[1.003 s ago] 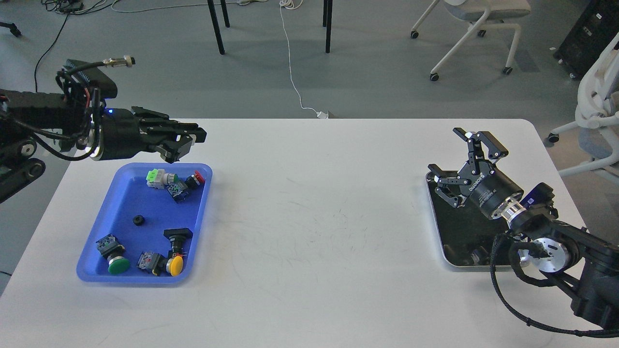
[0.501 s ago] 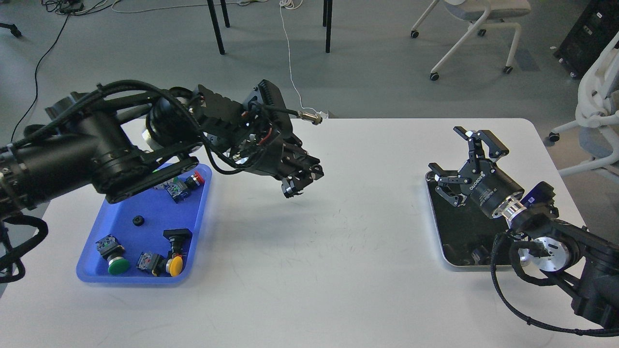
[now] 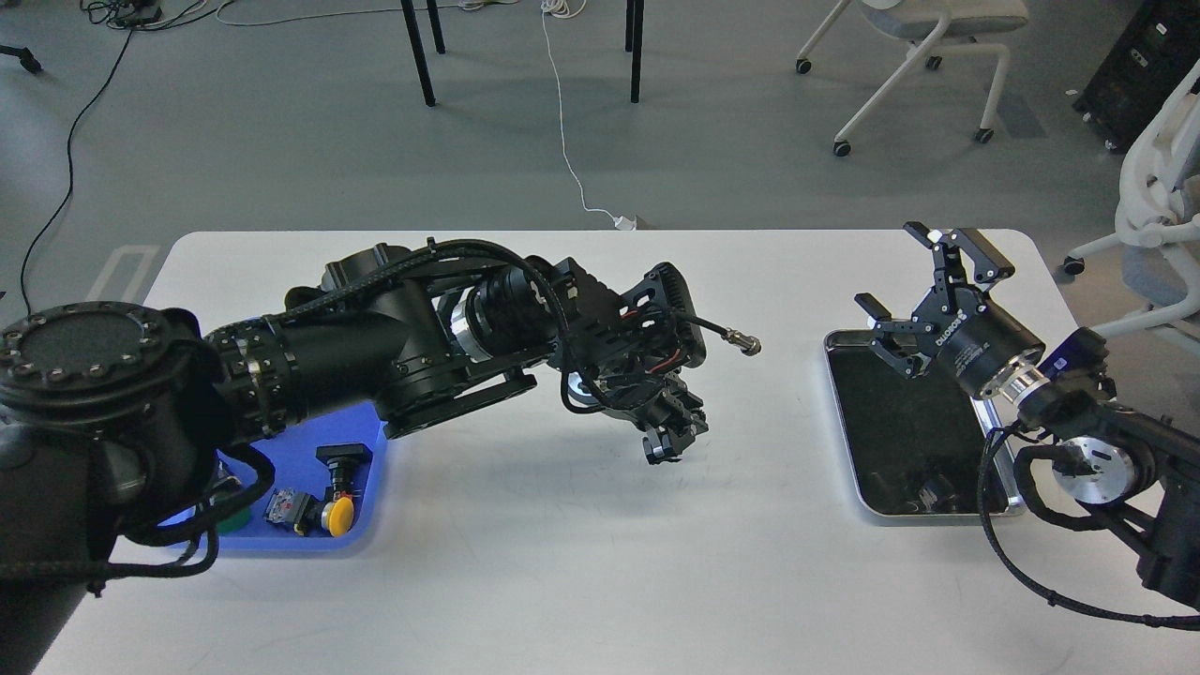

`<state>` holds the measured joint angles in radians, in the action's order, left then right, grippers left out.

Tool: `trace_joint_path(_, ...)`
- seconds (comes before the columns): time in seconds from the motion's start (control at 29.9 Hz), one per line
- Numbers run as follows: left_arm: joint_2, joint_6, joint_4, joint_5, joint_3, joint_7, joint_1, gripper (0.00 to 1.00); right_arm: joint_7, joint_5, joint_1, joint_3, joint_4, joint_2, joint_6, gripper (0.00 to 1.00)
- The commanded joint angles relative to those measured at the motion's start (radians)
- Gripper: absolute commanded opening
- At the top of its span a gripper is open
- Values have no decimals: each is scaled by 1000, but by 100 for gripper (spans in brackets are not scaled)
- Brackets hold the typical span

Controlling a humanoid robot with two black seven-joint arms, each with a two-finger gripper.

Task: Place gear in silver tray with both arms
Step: 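Carry the gear with the left gripper toward the table center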

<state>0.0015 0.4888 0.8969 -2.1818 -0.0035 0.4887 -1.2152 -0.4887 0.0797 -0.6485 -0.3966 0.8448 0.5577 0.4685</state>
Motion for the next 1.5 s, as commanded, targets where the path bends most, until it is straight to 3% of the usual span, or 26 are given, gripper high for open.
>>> trace_joint_path(0.0,-2,0,-29,0,2,0,14,11,0,0,-92,79,3,10,-1,99)
trace_joint_path(0.53,-2,0,-76,0,45,0,52,12,0,0,-345,341,-6,-9,-5,99)
trace_joint_path(1.47,-2,0,-62,0,88,0,105,14,0,0,-385,371,-15,-48,-62,99)
